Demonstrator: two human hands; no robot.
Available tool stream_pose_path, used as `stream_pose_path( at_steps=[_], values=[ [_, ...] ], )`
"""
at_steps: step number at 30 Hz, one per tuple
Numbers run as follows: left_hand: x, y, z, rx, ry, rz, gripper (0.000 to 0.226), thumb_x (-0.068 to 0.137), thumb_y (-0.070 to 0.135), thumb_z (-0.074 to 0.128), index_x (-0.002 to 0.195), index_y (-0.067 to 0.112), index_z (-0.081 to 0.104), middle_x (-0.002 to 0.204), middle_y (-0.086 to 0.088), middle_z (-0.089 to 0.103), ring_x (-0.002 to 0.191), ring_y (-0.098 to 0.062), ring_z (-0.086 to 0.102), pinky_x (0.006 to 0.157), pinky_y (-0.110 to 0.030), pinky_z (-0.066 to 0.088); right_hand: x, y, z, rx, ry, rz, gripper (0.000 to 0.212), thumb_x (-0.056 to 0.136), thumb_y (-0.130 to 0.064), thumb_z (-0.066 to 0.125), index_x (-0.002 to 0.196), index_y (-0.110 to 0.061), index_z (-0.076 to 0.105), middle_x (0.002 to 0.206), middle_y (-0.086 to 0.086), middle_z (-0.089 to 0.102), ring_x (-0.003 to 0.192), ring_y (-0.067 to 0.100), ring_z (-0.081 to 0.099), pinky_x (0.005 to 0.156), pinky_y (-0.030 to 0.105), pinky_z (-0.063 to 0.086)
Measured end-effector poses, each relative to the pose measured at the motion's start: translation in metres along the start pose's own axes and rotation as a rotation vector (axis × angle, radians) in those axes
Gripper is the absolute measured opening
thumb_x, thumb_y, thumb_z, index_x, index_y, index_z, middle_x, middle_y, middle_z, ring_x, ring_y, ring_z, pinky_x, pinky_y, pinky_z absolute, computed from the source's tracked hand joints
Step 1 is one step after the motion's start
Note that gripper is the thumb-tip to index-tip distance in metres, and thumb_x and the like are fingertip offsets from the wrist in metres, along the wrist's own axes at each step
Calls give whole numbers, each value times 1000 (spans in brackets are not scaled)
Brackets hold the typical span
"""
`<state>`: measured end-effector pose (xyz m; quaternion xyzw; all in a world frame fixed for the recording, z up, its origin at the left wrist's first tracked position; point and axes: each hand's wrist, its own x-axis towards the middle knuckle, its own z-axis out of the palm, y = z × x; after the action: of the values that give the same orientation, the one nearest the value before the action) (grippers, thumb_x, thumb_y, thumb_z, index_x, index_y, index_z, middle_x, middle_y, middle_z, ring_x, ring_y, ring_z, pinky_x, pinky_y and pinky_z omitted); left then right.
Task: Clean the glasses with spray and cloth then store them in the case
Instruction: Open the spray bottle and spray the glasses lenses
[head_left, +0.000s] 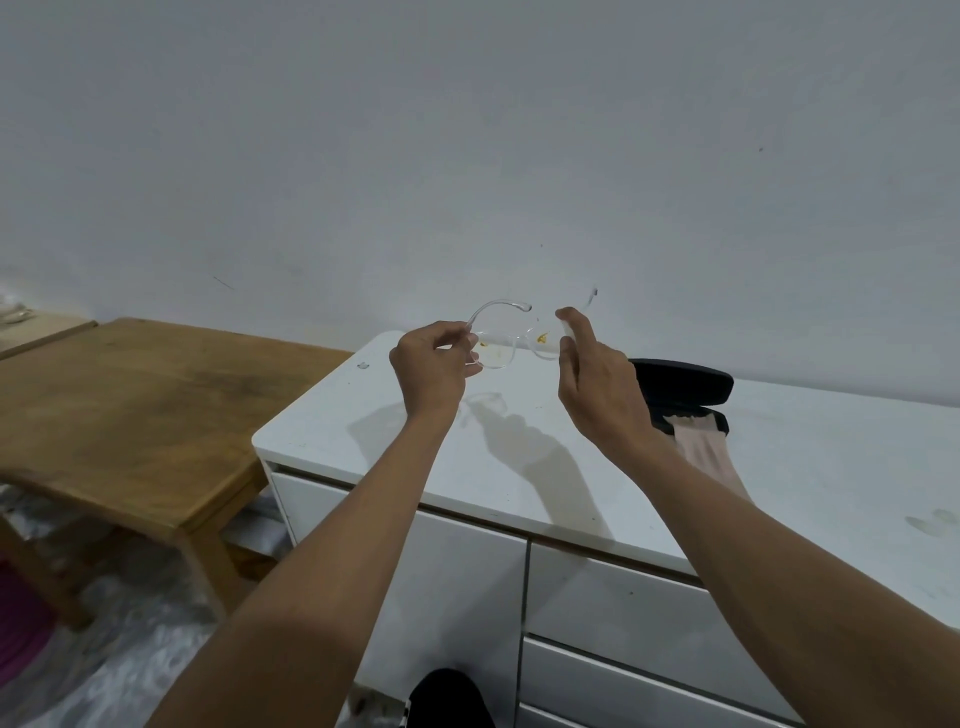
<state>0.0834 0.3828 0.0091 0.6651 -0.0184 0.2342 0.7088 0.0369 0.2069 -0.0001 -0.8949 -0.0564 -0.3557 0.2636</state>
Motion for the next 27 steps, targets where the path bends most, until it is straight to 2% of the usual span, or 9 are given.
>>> stream_pose_path(
  at_steps=[6, 13, 15, 19, 25, 27],
  values=[
    [0, 0, -2, -9, -8, 4, 13, 84, -5, 75, 96, 0, 77, 80, -12, 73, 56, -17, 69, 58, -32, 63, 1, -2, 2, 6, -7, 14, 34, 107, -18, 35, 139, -21, 43, 61, 6, 49, 60, 34, 50, 59, 46, 44],
    [0, 1, 1, -25, -25, 0, 13, 84, -5, 75, 96, 1, 78, 80, -13, 73, 58, -22, 68, 58, -32, 63, 3, 5, 7, -8, 13, 43, 26, 107, -16, 34, 131, -15, 45, 56, 4, 47, 52, 28, 44, 55, 37, 30],
    [0, 2, 2, -29, -27, -1, 13, 84, -5, 75, 96, 1, 77, 79, -13, 73, 58, -23, 67, 58, -32, 63, 2, 8, 8, -10, 19, 58, 26, 107, -17, 33, 131, -15, 45, 56, 3, 48, 52, 27, 45, 55, 37, 30],
    [1, 2, 4, -28, -31, -2, 12, 84, -5, 75, 94, 2, 77, 77, -12, 72, 57, -23, 67, 58, -32, 63, 1, 4, 5, 42, 25, 28, 39, 108, -21, 36, 146, -24, 41, 68, 4, 55, 64, 29, 53, 59, 40, 40],
    [-1, 4, 6, -26, -16, -18, 12, 84, -5, 75, 95, 1, 77, 80, -16, 74, 57, -22, 68, 59, -32, 63, 6, -14, 9, 136, -14, -98, 38, 107, -19, 41, 144, -23, 46, 60, -12, 44, 57, 17, 46, 61, 32, 31],
    [-2, 4, 7, -30, -20, -29, 13, 84, -5, 75, 96, 0, 77, 81, -17, 74, 56, -20, 68, 61, -33, 63, 5, -19, 13, 161, -35, -113, 36, 106, -18, 41, 141, -22, 47, 56, -11, 42, 53, 8, 44, 59, 32, 30]
  ],
)
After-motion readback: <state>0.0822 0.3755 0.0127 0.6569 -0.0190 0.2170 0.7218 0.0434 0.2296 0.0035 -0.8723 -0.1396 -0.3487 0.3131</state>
